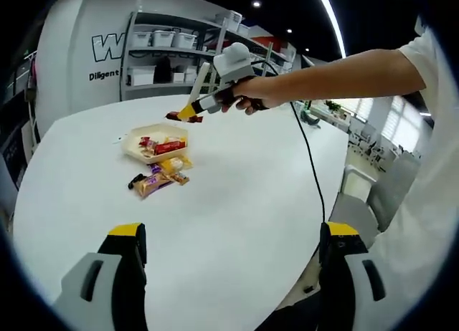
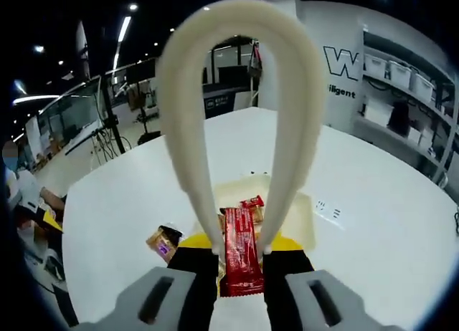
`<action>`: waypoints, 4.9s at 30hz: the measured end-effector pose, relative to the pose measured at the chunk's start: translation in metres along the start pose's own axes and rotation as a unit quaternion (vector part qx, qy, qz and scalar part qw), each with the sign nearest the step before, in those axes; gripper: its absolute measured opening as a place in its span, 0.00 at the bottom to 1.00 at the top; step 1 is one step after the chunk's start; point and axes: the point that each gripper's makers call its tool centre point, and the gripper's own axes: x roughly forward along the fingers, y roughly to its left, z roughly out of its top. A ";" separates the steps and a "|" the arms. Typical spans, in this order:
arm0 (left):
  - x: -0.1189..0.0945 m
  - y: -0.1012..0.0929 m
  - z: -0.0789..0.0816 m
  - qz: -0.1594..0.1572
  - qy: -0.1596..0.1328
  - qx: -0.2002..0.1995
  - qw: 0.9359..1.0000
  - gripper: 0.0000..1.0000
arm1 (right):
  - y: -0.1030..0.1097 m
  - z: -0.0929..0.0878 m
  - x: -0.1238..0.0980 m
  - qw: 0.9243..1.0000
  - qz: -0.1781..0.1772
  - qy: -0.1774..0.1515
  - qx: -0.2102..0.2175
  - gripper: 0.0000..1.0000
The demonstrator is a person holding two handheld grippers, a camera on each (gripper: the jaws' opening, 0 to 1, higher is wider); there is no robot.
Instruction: Place the target food into the container with the food tongs after gripping and lifting it, then release it inside without dropping or visibly crushing the food.
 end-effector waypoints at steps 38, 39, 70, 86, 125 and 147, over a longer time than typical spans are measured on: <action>-0.001 0.015 -0.005 0.006 0.012 -0.008 1.000 0.99 | 0.017 -0.031 0.046 0.998 0.010 0.054 -0.012 0.18; -0.001 0.015 -0.005 0.006 0.013 -0.008 1.000 0.99 | 0.016 -0.031 0.047 0.998 0.010 0.054 -0.010 0.18; 0.001 0.020 -0.010 0.014 0.019 -0.016 1.000 0.99 | 0.010 -0.041 0.066 0.997 0.005 0.070 -0.023 0.18; 0.003 0.021 -0.008 0.016 0.015 -0.021 1.000 0.99 | 0.003 -0.034 0.064 0.998 -0.003 0.057 -0.014 0.20; 0.000 0.014 -0.001 0.012 -0.001 -0.013 1.000 0.99 | 0.060 -0.059 0.023 0.998 0.047 0.013 0.030 0.19; -0.007 0.016 -0.004 0.018 0.000 -0.018 1.000 0.99 | 0.083 -0.084 0.043 0.998 0.031 0.040 0.038 0.20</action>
